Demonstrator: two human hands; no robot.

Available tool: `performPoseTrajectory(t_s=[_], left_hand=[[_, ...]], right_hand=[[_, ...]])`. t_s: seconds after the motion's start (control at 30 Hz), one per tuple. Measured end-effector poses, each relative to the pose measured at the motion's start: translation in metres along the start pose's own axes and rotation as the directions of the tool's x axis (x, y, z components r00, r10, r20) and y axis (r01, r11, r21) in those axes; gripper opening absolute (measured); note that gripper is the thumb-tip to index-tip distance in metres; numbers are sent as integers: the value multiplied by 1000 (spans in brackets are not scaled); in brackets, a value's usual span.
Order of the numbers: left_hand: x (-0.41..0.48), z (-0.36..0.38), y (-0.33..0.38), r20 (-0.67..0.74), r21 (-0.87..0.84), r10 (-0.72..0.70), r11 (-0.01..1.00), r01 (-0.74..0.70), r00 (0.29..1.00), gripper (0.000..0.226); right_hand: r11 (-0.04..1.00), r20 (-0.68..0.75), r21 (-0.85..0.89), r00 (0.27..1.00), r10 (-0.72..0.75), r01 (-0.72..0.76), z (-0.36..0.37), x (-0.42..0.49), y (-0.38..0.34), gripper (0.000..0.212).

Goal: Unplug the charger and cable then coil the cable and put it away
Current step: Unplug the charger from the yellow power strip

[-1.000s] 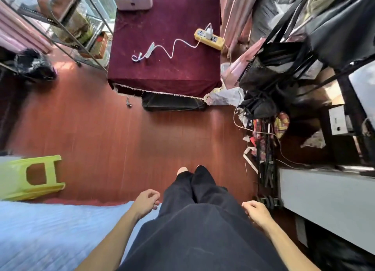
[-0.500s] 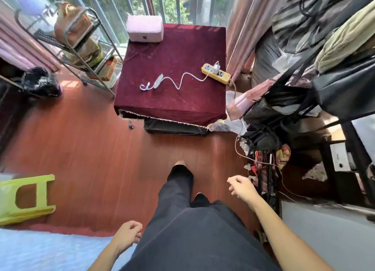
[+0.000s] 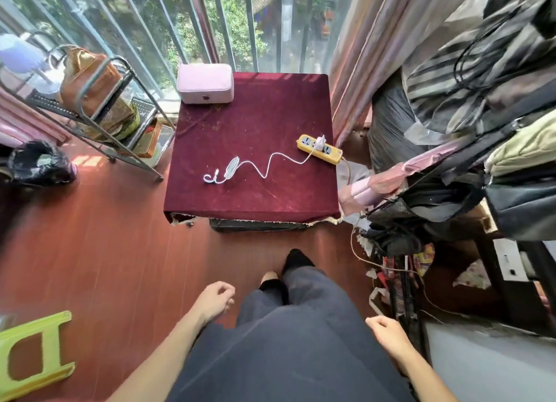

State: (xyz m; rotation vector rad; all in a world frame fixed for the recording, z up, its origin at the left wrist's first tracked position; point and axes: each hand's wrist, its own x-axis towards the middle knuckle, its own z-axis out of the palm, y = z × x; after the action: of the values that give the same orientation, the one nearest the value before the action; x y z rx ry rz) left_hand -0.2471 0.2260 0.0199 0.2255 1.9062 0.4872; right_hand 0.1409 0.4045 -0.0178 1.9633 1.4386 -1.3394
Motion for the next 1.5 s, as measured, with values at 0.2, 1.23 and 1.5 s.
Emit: performPoseTrajectory(t_s=[0.2, 1.23, 1.5], left_hand=[[40, -18, 81, -30, -81, 60, 995, -62, 998, 9], [311, -20, 371, 7, 461, 483, 776, -431, 876, 16], [408, 35, 405, 195, 770, 636, 372, -518, 746, 76]], right_hand=[[998, 35, -15, 998, 56, -56, -18, 31, -48, 34], [964, -123, -57, 957, -263, 258, -110, 260, -491, 30], [885, 53, -420, 979, -198, 202, -100, 330, -548, 50]])
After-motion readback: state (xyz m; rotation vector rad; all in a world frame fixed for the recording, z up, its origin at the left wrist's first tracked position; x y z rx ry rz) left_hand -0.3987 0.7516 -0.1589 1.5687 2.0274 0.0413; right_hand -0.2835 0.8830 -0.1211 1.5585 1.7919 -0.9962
